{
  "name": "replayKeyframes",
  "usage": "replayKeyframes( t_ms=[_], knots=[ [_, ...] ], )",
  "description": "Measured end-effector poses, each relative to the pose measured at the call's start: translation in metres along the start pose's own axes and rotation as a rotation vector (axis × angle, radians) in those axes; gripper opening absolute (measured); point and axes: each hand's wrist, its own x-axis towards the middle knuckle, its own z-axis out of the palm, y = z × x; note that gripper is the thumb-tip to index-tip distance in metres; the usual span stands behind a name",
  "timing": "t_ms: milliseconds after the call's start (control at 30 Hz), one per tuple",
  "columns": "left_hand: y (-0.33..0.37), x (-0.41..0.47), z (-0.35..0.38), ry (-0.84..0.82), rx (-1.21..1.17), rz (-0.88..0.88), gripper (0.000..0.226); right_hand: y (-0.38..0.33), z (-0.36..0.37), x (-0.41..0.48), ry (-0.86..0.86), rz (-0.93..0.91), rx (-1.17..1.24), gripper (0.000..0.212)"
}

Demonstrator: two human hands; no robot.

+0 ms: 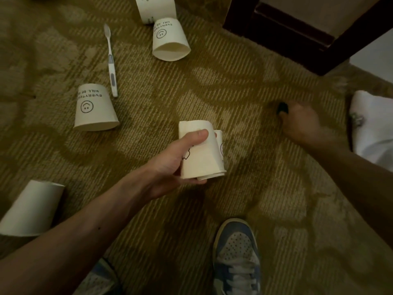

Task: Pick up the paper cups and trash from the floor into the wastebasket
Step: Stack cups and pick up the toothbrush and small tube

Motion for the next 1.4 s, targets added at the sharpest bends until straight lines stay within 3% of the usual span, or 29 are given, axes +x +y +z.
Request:
replayKeyframes(
  t_ms=[133,333,533,667,767,833,933,1200,1400],
  knots=[
    [0.001,-0.005,-0.004,0.038,0.036,-0.013,0.045,-0.048,0.016,-0.025,0.044,-0.294,0.043,0.039],
    [0.004,-0.037,-0.037,0.098,0.082,-0.042,0.065,-0.121,0.038,-0.058,-0.085,-0.443,0.171,0.045],
    [0.009,-0.058,-0.069,0.24,-0.049,0.006,0.067,-0.174,0.039,-0.069,-0.159,-0.51,0.282,0.046],
    [0.024,-0.06,-0.081,0.25,-0.159,0.083,0.069,-0.211,0.036,-0.064,-0.245,-0.407,0.571,0.032],
    [0.05,-0.069,-0.099,0.213,-0.229,0.229,0.093,-0.248,0.024,-0.045,-0.286,-0.336,0.7,0.023],
    [0.073,-0.079,-0.115,0.192,-0.206,0.319,0.082,-0.277,0.016,-0.027,-0.306,-0.397,0.688,0.03],
    [0.102,-0.092,-0.143,0.31,-0.165,0.382,0.047,-0.326,0.013,-0.004,-0.315,-0.488,0.596,0.037],
    [0.109,-0.093,-0.191,0.436,-0.199,0.384,0.04,-0.389,0.053,0.035,-0.118,-0.381,0.278,0.062],
    [0.115,-0.083,-0.204,0.462,-0.19,0.314,0.044,-0.392,0.06,0.041,-0.019,-0.38,0.263,0.054]
  ],
)
